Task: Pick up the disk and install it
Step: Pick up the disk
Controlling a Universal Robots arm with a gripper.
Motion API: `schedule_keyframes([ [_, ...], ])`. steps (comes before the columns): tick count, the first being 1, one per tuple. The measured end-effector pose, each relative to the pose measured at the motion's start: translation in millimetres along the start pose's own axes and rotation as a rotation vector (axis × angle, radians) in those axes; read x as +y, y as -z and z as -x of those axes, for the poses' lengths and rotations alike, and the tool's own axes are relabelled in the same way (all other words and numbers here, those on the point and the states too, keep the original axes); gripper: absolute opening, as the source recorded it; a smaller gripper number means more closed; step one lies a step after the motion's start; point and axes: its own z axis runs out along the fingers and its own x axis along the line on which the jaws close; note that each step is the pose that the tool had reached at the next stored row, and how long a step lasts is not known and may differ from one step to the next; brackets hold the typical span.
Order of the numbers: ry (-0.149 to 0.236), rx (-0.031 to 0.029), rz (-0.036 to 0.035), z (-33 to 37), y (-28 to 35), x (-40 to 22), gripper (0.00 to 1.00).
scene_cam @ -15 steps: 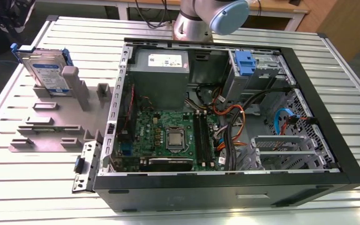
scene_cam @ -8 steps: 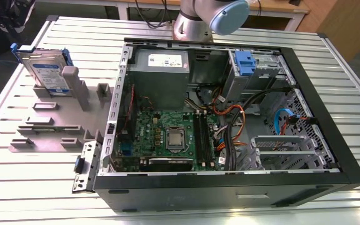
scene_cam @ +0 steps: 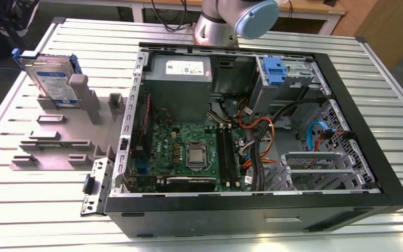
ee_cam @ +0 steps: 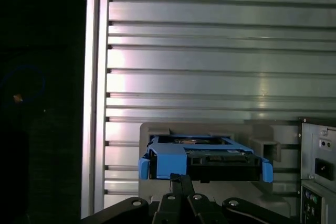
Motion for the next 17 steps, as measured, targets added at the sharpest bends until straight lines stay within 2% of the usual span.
schedule_keyframes([
  [17,0.208,0.005,0.0027,0.0,0.0,0.0,0.11],
])
